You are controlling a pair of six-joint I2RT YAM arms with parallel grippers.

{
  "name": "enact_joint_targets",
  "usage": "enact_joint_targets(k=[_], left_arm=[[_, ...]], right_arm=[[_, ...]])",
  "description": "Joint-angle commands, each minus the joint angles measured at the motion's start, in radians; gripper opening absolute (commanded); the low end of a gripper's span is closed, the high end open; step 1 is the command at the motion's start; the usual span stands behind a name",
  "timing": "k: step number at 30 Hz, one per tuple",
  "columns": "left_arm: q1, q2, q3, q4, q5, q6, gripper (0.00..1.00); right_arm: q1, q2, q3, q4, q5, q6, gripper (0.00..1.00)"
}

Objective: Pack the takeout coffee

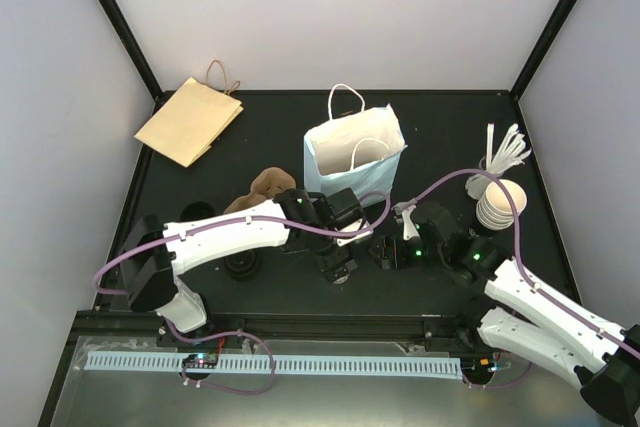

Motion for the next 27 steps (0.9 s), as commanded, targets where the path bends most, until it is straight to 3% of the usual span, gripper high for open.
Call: enact_joint_targets(k=[1,16,20,27], left_arm=[[-0.008,-0.035,0.033,-0.043,0.030,-0.020,0.99],[0.010,-0.120,0.026,-0.022,0.021,-0.080,0.99],[0.092,-0.222,-0.054,0.058,0.087,-0.141,0.96],[0.284,-0.440,-0.241,0.205,0.236,-0.243,0.81]], right_arm=[[-0.007,0.022,0.046,-0.013,-0.030,-0.049,0.79],[-0.007,0.067,0.086,-0.017,-0.070,-0.109,0.80],[-0.004,0.106,0.123,-0.067,-0.052,-0.140,0.80],[0.069,0.160,0.208,-0.112,0.016,-0.175,0.82]])
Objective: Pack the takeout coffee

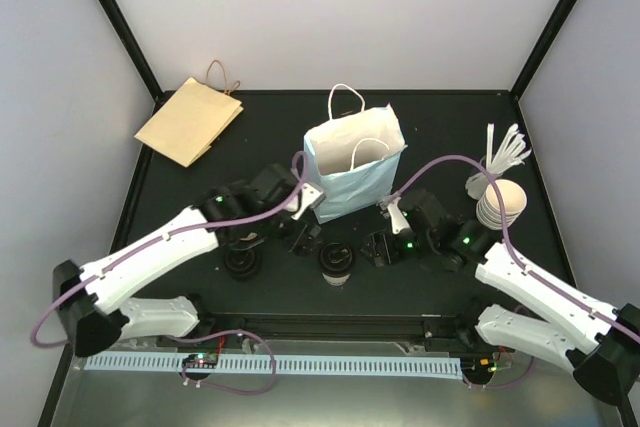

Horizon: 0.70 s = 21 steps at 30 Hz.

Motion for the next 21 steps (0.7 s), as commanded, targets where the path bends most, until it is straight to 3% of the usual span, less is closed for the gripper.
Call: enact_joint_targets(k=[1,10,16,21], left_arm=[[0.103,-0.106,-0.094,0.119,0.133,-0.092,0.80],[0.237,-0.174,-0.227,0.220,0.263,-0.145,0.74],[0.283,-0.166,-0.297,0.302,0.351,-0.160,0.69],[0.287,-0.126,-0.324,0.344,0.372,-0.162,0.62]], right_arm=[[0.073,0.041,0.087,-0.051,0.087,-0.046,0.83],[0.265,0.212,0.280,-0.175,0.304,-0.034,0.89],[0.324,0.290,0.332,-0.207,0.357,-0.016,0.96],[0.347,0.351,0.365,-0.219,0.360,-0.016,0.96]])
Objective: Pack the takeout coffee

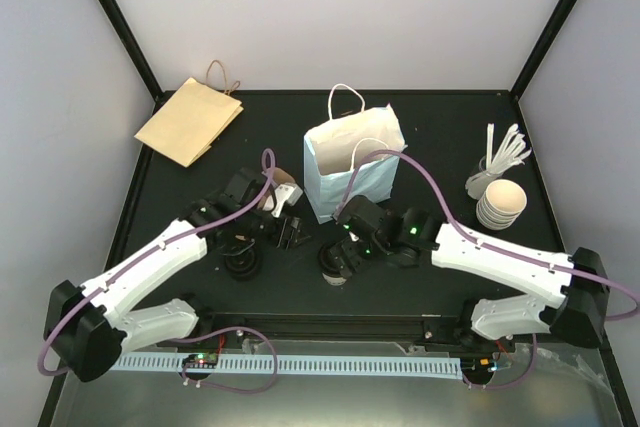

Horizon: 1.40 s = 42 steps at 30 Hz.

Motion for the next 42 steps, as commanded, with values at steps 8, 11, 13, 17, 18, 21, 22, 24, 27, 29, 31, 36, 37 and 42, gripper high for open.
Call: enact_joint_targets(k=[8,11,13,17,18,21,22,24,27,29,31,36,37,42], left_arm=[[0.013,0.075,-0.073,0.172,0.070,-0.052,0.51],[0.014,0.086,-0.094,0.201,0.076,-0.064,0.49],[0.016,0.094,-0.102,0.217,0.080,-0.068,0.46],[0.016,0.102,-0.116,0.252,0.084,-0.085,0.44],[0.016,0.102,-0.120,0.261,0.084,-0.090,0.44],[0.017,0.106,-0.128,0.277,0.086,-0.098,0.44],[0.018,0.108,-0.129,0.281,0.086,-0.099,0.44],[0.017,0.112,-0.133,0.287,0.087,-0.100,0.44],[0.017,0.118,-0.139,0.296,0.088,-0.103,0.43],[0.018,0.122,-0.143,0.304,0.091,-0.105,0.43],[0.017,0.129,-0.147,0.313,0.092,-0.107,0.43],[0.017,0.136,-0.153,0.325,0.099,-0.109,0.42],[0.017,0.136,-0.153,0.324,0.101,-0.109,0.42],[0.018,0.135,-0.155,0.321,0.107,-0.106,0.42]], right_arm=[[0.064,0.126,0.098,-0.061,0.080,0.026,0.94],[0.082,0.157,0.120,-0.069,0.098,0.046,0.92],[0.091,0.176,0.132,-0.075,0.111,0.055,0.90],[0.110,0.215,0.162,-0.100,0.153,0.088,0.89],[0.115,0.225,0.171,-0.111,0.168,0.096,0.88],[0.123,0.255,0.192,-0.142,0.205,0.117,0.87],[0.124,0.259,0.196,-0.143,0.207,0.121,0.87],[0.126,0.266,0.197,-0.144,0.211,0.126,0.86],[0.127,0.271,0.197,-0.145,0.212,0.132,0.82],[0.127,0.273,0.197,-0.145,0.210,0.131,0.82],[0.127,0.275,0.197,-0.141,0.203,0.128,0.82],[0.133,0.281,0.193,-0.136,0.190,0.113,0.79],[0.134,0.278,0.188,-0.132,0.185,0.106,0.78],[0.134,0.240,0.143,-0.088,0.142,0.040,0.75]])
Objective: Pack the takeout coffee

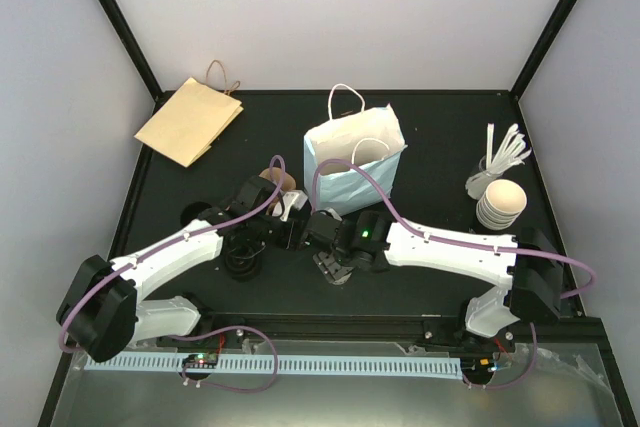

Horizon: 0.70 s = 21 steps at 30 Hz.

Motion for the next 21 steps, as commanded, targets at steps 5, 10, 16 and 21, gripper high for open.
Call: enact_joint_targets(k=[5,10,16,21], left_arm=[[0.007,-0.007,-0.011,0.018,0.033,-0.004,0.42],[0.009,-0.016,-0.022,0.017,0.051,-0.007,0.42],[0.010,-0.050,-0.046,0.022,0.071,-0.016,0.42],[0.009,-0.066,-0.070,0.034,0.089,-0.030,0.42]], right_arm=[[0.009,-0.060,-0.064,0.063,-0.045,-0.143,0.74],[0.010,-0.088,-0.123,0.132,-0.107,-0.238,0.72],[0.008,-0.096,-0.141,0.149,-0.135,-0.302,0.72],[0.007,-0.091,-0.144,0.145,-0.127,-0.322,0.72]])
